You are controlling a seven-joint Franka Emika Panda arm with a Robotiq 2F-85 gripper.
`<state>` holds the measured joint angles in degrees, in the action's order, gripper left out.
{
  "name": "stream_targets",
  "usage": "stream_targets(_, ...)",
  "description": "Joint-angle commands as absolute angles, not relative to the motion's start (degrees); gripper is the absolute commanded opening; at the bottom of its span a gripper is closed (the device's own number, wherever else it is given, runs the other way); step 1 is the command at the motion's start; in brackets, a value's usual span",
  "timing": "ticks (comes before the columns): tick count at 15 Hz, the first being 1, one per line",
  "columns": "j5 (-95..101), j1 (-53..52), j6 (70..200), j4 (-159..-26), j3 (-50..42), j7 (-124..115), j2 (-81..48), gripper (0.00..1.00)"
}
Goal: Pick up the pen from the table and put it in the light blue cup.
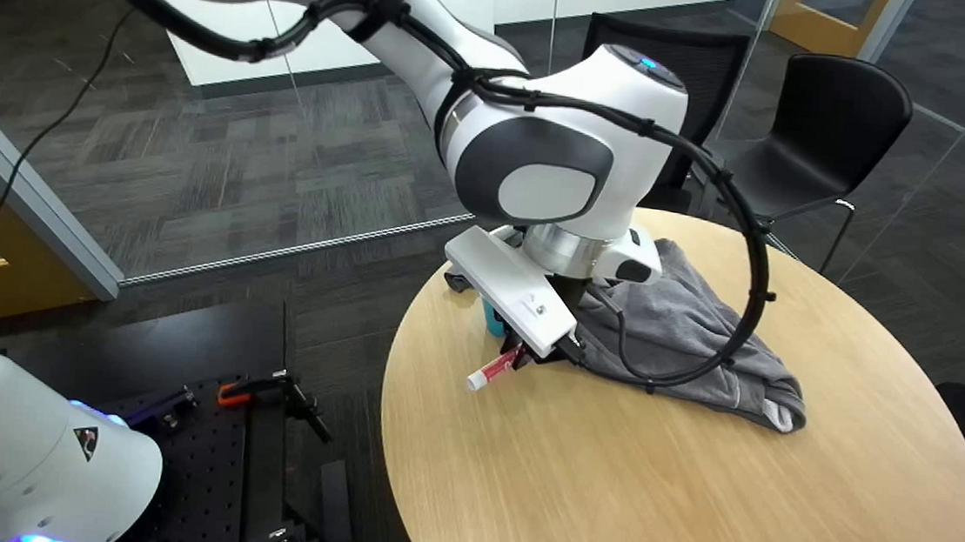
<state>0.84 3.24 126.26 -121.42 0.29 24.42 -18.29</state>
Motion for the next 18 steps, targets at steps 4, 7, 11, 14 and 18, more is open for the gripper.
stream_targets(4, -0.18, 4.44, 127.55, -121.19, 1.51, 27.28, -18.81, 0.05)
stream_targets(7, -3.55, 6.38, 133.45, -121.59, 3.71, 37.1, -18.92, 0.05)
stream_targets(11, -11.68, 9.42, 139.11, -120.67, 7.31, 52.36, -20.5, 0.05)
stream_targets(14, -18.75, 11.7, 141.33, -119.64, 10.19, 65.08, -21.89, 0.05)
stream_targets(18, -28.64, 14.24, 141.21, -117.9, 13.63, 82.36, -23.59, 0.05)
